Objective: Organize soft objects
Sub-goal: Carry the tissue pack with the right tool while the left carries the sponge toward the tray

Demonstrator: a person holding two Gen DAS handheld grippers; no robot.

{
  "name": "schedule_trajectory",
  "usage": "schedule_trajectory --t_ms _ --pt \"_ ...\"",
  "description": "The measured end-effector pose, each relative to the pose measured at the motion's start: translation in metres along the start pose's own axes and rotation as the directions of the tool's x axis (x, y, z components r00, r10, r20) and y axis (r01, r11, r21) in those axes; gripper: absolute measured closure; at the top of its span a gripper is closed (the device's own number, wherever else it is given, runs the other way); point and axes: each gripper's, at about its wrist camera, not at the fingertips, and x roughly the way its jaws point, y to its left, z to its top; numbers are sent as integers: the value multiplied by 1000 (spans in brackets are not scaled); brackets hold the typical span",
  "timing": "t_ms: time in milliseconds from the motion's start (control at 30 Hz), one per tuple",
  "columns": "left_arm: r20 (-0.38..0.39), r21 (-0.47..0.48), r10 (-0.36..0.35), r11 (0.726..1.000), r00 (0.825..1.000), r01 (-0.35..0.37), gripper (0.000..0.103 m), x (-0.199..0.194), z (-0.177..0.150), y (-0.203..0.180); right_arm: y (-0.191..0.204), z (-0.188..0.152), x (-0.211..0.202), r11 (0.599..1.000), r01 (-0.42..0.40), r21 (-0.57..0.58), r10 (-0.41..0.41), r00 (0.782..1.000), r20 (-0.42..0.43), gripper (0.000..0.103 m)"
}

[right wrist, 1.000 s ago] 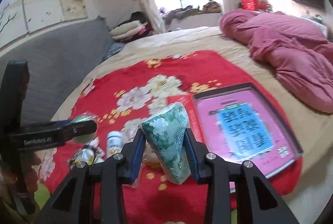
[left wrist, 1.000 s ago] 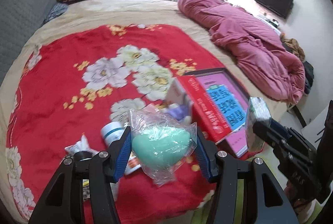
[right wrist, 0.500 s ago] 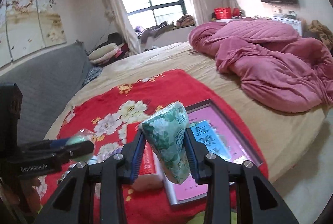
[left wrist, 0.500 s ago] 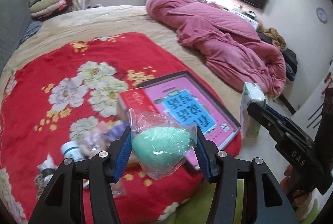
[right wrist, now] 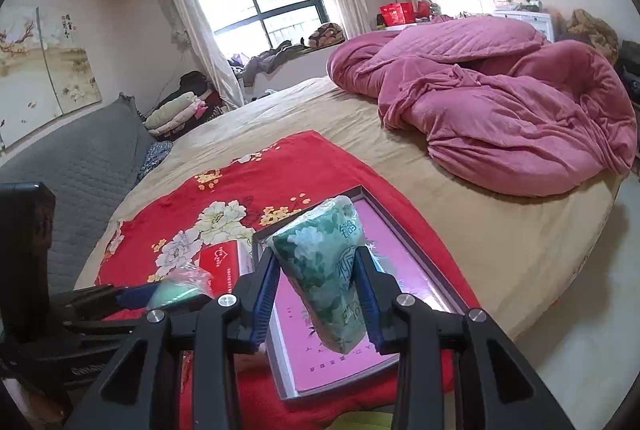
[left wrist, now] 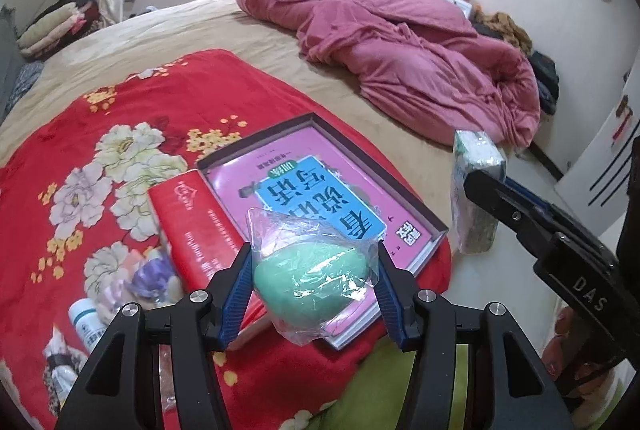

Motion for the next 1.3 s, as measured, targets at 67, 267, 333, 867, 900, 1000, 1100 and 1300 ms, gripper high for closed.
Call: schedule_trajectory --t_ms 67,267,333,867,900,1000,1100,1300 --pt "-12 6 -2 1000 1000 2 45 9 2 -4 -7 -1 5 1000 1 11 -1 1000 -10 65" --pt "-70 40 -10 999 998 13 45 46 2 -21 -25 -3 24 999 29 28 -27 998 -59 65" --pt "-89 65 -6 998 996 11 45 58 1 -29 -31 -5 30 999 40 30 -38 997 -68 65" --pt "-212 181 36 984 977 3 45 125 -12 -57 -68 -24 102 990 141 17 -133 960 -246 65" --pt "-213 185 39 983 976 1 45 127 -13 -57 -70 -28 108 988 150 18 -141 955 -260 65" --pt "-222 171 34 985 974 5 45 131 -15 -55 -75 -34 117 985 171 26 -156 943 -294 65" --pt "-230 174 36 985 972 5 45 135 -18 -54 -80 -39 123 982 184 28 -167 937 -308 65" --pt "-240 167 37 986 970 4 45 141 -19 -52 -81 -40 131 983 183 27 -164 933 -322 63"
